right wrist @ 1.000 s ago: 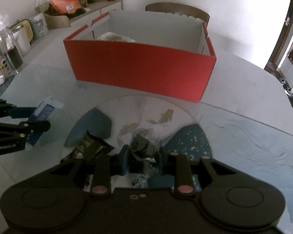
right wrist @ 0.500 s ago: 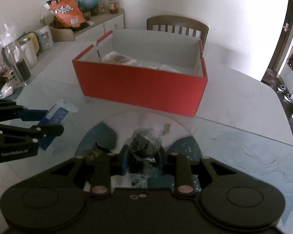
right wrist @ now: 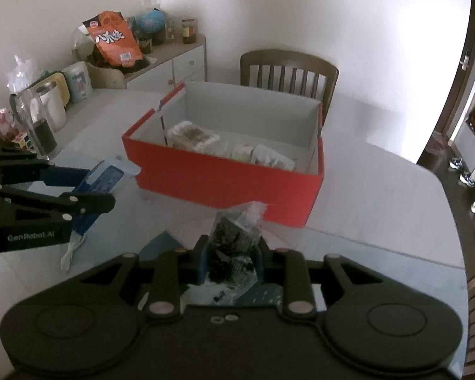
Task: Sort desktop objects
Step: 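Lift the wrapped bar and snack packet with both grippers over the red box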
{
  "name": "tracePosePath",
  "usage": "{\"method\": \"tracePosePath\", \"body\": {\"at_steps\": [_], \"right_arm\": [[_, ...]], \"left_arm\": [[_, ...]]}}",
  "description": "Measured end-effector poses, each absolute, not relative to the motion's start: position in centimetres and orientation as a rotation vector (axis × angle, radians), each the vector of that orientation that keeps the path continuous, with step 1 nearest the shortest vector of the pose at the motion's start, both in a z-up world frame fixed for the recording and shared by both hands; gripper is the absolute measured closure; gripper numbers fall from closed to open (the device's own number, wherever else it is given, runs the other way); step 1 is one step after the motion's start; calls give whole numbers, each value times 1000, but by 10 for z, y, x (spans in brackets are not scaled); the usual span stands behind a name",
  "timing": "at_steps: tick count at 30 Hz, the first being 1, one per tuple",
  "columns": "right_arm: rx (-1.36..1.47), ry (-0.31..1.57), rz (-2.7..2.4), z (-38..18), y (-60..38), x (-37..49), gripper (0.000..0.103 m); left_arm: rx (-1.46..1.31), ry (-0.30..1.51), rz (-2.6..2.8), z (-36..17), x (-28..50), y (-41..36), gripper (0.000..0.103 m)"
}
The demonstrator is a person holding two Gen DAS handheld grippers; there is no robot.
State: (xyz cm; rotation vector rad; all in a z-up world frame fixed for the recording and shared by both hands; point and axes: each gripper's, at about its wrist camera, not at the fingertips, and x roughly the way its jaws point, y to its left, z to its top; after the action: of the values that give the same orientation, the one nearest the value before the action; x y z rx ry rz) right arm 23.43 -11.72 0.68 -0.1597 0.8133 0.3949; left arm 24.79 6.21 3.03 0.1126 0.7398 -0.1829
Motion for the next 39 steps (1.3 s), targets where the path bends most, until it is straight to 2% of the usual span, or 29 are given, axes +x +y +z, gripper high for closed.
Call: {"method": "tracePosePath", "body": {"at_steps": [15,39], "right_arm": [[-169,783,389,30,-110,269,76],[-162,775,361,35,-104,328,76]], "left_arm": [[124,705,-198,62,288,67,66],[117,696,-205,64,359,82,66]]}}
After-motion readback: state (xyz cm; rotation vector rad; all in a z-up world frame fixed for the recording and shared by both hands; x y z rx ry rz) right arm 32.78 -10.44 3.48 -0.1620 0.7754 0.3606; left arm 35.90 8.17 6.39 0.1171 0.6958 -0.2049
